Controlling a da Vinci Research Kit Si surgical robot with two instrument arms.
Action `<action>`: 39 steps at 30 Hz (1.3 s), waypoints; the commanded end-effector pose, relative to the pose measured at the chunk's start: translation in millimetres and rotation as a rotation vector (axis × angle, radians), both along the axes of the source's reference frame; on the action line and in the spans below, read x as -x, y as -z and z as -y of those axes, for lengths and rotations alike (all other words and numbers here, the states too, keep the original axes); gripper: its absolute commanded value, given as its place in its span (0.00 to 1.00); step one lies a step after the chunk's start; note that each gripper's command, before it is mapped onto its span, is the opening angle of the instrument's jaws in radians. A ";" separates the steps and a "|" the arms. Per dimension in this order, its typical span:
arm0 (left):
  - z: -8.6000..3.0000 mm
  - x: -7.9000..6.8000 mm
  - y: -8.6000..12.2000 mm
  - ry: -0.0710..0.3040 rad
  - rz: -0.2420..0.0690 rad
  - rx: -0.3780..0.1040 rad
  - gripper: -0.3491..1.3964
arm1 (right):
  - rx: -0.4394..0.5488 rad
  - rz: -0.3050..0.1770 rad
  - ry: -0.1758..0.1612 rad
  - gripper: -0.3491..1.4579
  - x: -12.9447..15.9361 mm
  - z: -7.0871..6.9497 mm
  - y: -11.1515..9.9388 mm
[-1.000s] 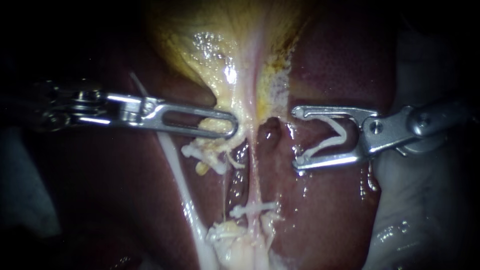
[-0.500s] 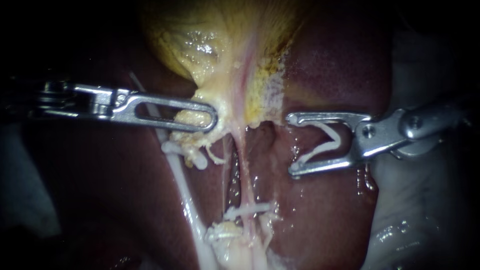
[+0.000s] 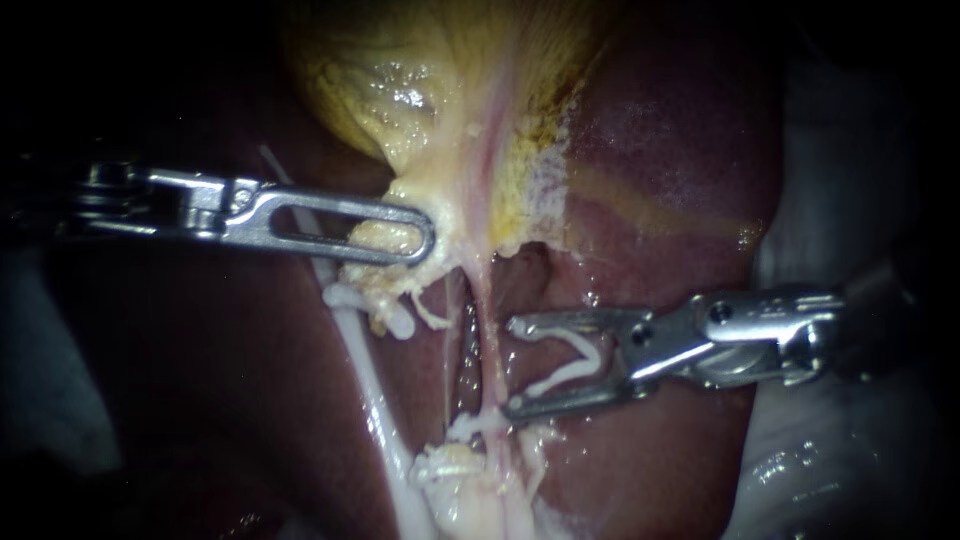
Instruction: Clipping second clip right tube
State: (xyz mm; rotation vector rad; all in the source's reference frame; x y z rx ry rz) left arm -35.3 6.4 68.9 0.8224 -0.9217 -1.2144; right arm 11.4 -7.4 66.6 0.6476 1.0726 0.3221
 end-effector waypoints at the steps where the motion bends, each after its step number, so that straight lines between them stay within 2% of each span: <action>1: 0.0 0.0 0.0 0.000 0.000 0.000 0.00 | -0.015 0.005 0.002 0.44 -0.4 0.2 -0.2; 4: 0.0 0.0 0.0 0.000 0.000 0.000 0.00 | -0.048 -0.011 -0.009 0.44 -1.1 0.5 -0.2; 11: 0.0 0.0 0.0 0.000 0.000 0.000 0.00 | -0.163 -0.100 -0.055 0.43 -2.0 0.6 0.5; 14: 0.0 0.0 0.0 0.000 0.000 0.000 0.00 | -0.192 -0.119 -0.072 0.42 -2.3 0.5 0.6; 18: 0.0 0.0 0.0 0.000 0.000 0.000 0.00 | -0.209 -0.116 -0.078 0.40 -2.3 0.5 0.6; 22: 0.0 0.0 0.0 0.000 0.000 0.000 0.00 | -0.231 -0.108 -0.084 0.33 -2.1 0.4 0.5; 23: -0.1 0.0 0.0 0.000 0.000 0.000 0.00 | -0.241 -0.104 -0.087 0.29 -2.1 0.4 0.4; 28: -0.1 0.0 -0.1 0.000 0.000 0.000 0.00 | -0.311 -0.082 -0.106 0.00 -1.8 0.5 0.4; 32: -0.1 0.0 -0.1 0.000 0.000 0.000 0.00 | -0.325 -0.072 -0.113 0.00 -1.5 0.6 0.4; 39: -0.2 0.0 -0.2 0.000 0.000 0.000 0.00 | -0.317 -0.040 -0.099 0.00 -1.3 0.8 0.4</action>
